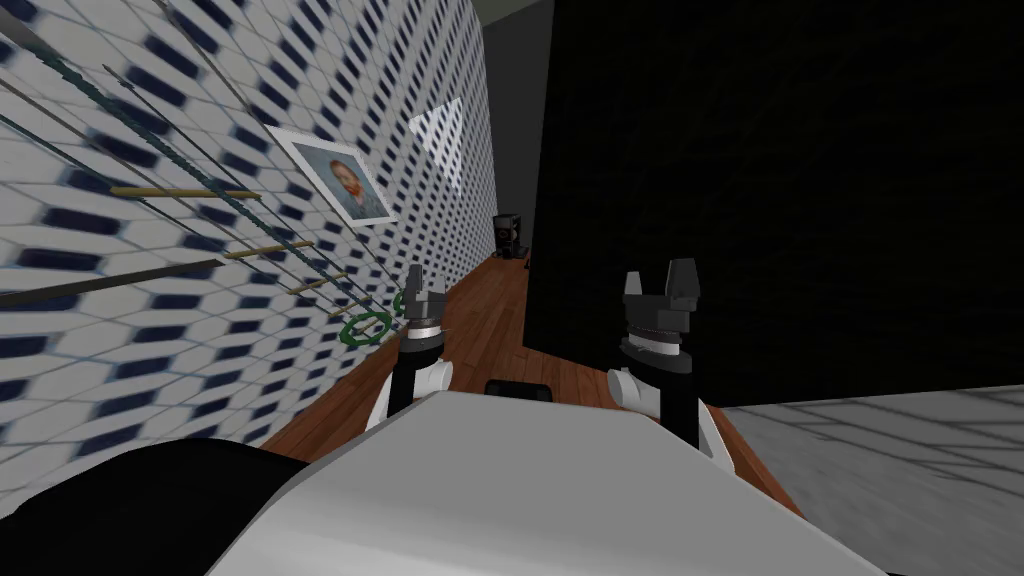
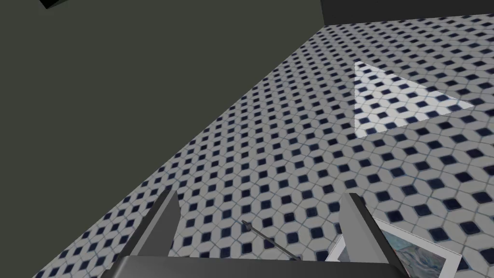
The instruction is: Push the door open
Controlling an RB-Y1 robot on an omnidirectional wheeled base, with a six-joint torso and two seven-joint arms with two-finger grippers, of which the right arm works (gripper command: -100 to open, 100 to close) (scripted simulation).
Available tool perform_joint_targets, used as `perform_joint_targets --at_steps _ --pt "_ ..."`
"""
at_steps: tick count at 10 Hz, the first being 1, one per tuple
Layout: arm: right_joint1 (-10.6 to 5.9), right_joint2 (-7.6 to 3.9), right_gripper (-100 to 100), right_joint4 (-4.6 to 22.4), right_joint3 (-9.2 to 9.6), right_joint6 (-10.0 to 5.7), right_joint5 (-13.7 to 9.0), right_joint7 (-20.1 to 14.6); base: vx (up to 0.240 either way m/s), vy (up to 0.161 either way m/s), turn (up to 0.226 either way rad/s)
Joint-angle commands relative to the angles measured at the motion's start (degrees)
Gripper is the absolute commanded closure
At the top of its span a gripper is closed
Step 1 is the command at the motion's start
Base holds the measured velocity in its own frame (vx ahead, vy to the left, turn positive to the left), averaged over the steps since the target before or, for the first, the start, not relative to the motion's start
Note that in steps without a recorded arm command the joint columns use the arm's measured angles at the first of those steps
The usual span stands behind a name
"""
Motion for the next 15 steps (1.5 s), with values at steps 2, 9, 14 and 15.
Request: perform_joint_targets --at_steps 2,9,14,15 --pt "-0.17 -0.46 -100 0.3 0.02 0.44 1.0 0.4 0.057 0.126 0.117" --pt "-0.84 -1.84 -100 1.7 -0.05 2.34 4.8 2.2 0.131 0.169 0.129" --pt "-1.38 -2.67 -100 3.1 -0.23 4.07 7.8 3.6 0.160 0.136 0.151" --pt "-1.48 -2.79 -100 3.3 -0.28 4.41 8.4 3.8 0.200 0.119 0.144"
